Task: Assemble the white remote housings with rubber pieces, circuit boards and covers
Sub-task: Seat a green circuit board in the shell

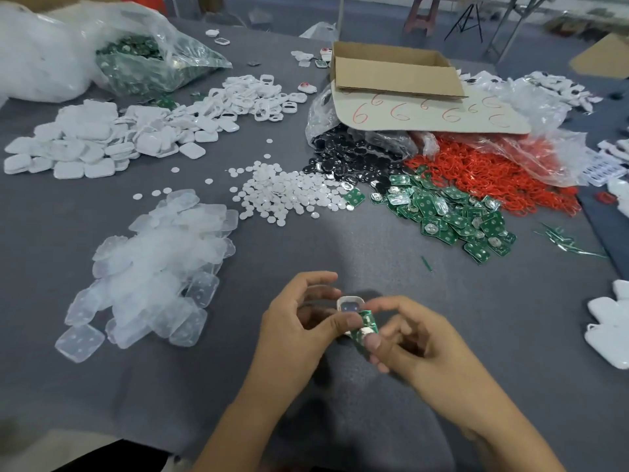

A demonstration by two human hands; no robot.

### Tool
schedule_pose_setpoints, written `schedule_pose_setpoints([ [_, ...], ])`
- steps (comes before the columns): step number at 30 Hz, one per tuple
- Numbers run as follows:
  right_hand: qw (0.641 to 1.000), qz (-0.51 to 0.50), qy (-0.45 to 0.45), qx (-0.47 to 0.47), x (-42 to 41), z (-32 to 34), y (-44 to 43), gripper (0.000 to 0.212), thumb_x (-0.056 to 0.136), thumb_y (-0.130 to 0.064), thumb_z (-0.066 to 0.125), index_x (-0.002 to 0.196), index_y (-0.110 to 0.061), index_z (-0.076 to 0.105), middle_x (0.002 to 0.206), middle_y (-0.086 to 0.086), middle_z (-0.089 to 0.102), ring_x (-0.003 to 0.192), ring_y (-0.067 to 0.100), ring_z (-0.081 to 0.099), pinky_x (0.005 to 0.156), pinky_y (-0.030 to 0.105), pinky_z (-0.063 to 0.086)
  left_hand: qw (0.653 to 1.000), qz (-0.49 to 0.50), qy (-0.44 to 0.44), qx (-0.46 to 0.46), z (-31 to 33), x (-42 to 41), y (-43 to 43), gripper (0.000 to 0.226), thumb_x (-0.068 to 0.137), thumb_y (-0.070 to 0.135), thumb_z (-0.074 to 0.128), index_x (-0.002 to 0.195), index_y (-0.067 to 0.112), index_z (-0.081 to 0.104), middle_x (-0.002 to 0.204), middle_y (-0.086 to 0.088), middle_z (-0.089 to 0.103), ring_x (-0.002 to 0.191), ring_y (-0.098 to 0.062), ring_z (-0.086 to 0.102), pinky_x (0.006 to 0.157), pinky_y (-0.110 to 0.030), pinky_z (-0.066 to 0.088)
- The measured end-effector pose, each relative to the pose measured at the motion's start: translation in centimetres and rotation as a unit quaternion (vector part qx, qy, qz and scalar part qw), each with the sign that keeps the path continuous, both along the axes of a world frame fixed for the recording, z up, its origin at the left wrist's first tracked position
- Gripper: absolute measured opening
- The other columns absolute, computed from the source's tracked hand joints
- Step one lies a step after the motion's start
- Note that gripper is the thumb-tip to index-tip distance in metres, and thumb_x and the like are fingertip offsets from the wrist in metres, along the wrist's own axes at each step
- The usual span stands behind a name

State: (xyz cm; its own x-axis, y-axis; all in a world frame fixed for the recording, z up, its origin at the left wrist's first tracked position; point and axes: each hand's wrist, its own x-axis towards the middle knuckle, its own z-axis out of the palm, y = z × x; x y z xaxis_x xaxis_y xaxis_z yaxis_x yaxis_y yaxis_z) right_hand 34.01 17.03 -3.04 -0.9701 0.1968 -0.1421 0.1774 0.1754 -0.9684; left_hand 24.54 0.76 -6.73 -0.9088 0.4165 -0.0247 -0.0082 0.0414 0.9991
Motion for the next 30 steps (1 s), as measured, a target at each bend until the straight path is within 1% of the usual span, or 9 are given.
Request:
schedule_pose_setpoints([
  [4, 0.988, -0.155, -0.019, 0.013, 0.0, -1.0, 1.2, 0.026, 0.092, -0.008, 0.068, 0.094, -0.034, 0.066, 0.070, 0.010, 0.071, 0.060, 0.018, 0.064, 0.065, 0.035, 0.055, 0.970, 0.036, 0.150, -0.186, -1.5, 0.7, -0.3, 0.080, 0.059, 0.058, 0.089, 0.128, 0.053, 0.051, 0.118, 0.034, 0.057, 0.115, 0.001, 0.051, 0.091, -0.010, 0.038],
  [7, 0.960, -0.210, -0.040, 0.184, 0.0, -2.0, 2.0, 0.016, 0.093, -0.019, 0.066, 0.087, -0.034, 0.063, 0.077, -0.012, 0.071, 0.053, 0.009, 0.065, 0.059, 0.030, 0.052, 0.940, 0.022, 0.208, -0.269, -1.9, 1.3, 0.5, 0.094, 0.057, 0.076, 0.075, 0.140, 0.050, 0.040, 0.121, 0.037, 0.052, 0.119, 0.007, 0.039, 0.099, -0.016, 0.027],
  [10, 0.923, -0.225, -0.057, 0.306, 0.2, -2.2, 2.6, 0.011, 0.088, -0.027, 0.069, 0.079, -0.033, 0.064, 0.078, -0.024, 0.067, 0.063, 0.000, 0.060, 0.059, 0.024, 0.043, 0.922, 0.035, 0.229, -0.311, -1.8, 1.5, 1.3, 0.094, 0.062, 0.079, 0.066, 0.144, 0.043, 0.038, 0.119, 0.031, 0.054, 0.115, 0.003, 0.039, 0.095, -0.023, 0.024],
  [12, 0.929, -0.217, -0.072, 0.290, 0.2, -2.4, 3.3, 0.014, 0.087, -0.024, 0.071, 0.077, -0.031, 0.066, 0.075, -0.021, 0.068, 0.064, 0.002, 0.060, 0.060, 0.025, 0.043, 0.918, 0.037, 0.232, -0.318, -1.9, 1.5, 1.4, 0.089, 0.067, 0.076, 0.064, 0.144, 0.041, 0.037, 0.115, 0.030, 0.055, 0.114, 0.001, 0.040, 0.095, -0.027, 0.026],
  [14, 0.956, -0.197, -0.077, 0.206, 0.1, -2.2, 3.9, 0.018, 0.090, -0.014, 0.070, 0.077, -0.027, 0.069, 0.071, -0.009, 0.071, 0.058, 0.006, 0.061, 0.062, 0.029, 0.049, 0.921, 0.035, 0.232, -0.312, -2.0, 1.5, 1.3, 0.082, 0.071, 0.069, 0.064, 0.144, 0.043, 0.036, 0.113, 0.032, 0.055, 0.113, 0.004, 0.040, 0.097, -0.026, 0.025],
  [17, 0.979, -0.185, -0.055, 0.069, -0.6, -1.4, 3.9, 0.017, 0.093, -0.002, 0.066, 0.082, -0.014, 0.072, 0.064, 0.010, 0.069, 0.052, 0.011, 0.059, 0.052, 0.020, 0.050, 0.923, 0.027, 0.238, -0.302, -2.2, 1.4, 1.0, 0.078, 0.074, 0.057, 0.066, 0.144, 0.046, 0.035, 0.116, 0.038, 0.055, 0.118, 0.004, 0.041, 0.100, -0.022, 0.025],
  [20, 0.984, -0.172, -0.040, -0.011, -1.8, -1.0, 2.9, 0.011, 0.092, -0.005, 0.067, 0.085, -0.010, 0.073, 0.065, 0.017, 0.069, 0.053, 0.014, 0.058, 0.049, 0.018, 0.047, 0.920, 0.026, 0.244, -0.305, -2.3, 1.3, 0.9, 0.080, 0.072, 0.053, 0.069, 0.145, 0.044, 0.037, 0.118, 0.036, 0.053, 0.119, 0.002, 0.042, 0.100, -0.021, 0.026],
  [24, 0.989, -0.143, -0.026, 0.026, -3.5, -1.5, 1.2, 0.009, 0.090, -0.006, 0.070, 0.084, -0.012, 0.074, 0.062, 0.016, 0.067, 0.054, 0.018, 0.054, 0.046, 0.020, 0.042, 0.919, 0.036, 0.240, -0.311, -2.4, 1.2, 1.0, 0.078, 0.072, 0.061, 0.070, 0.142, 0.039, 0.042, 0.108, 0.029, 0.054, 0.112, 0.001, 0.043, 0.095, -0.026, 0.031],
  [30, 0.984, -0.156, -0.023, 0.082, -4.4, -2.7, 0.5, 0.016, 0.086, -0.012, 0.075, 0.078, -0.025, 0.078, 0.058, -0.002, 0.063, 0.057, 0.009, 0.055, 0.069, 0.035, 0.050, 0.923, 0.043, 0.233, -0.304, -2.5, 1.2, 1.1, 0.073, 0.075, 0.060, 0.065, 0.141, 0.038, 0.041, 0.105, 0.027, 0.056, 0.112, 0.000, 0.044, 0.096, -0.024, 0.028],
])
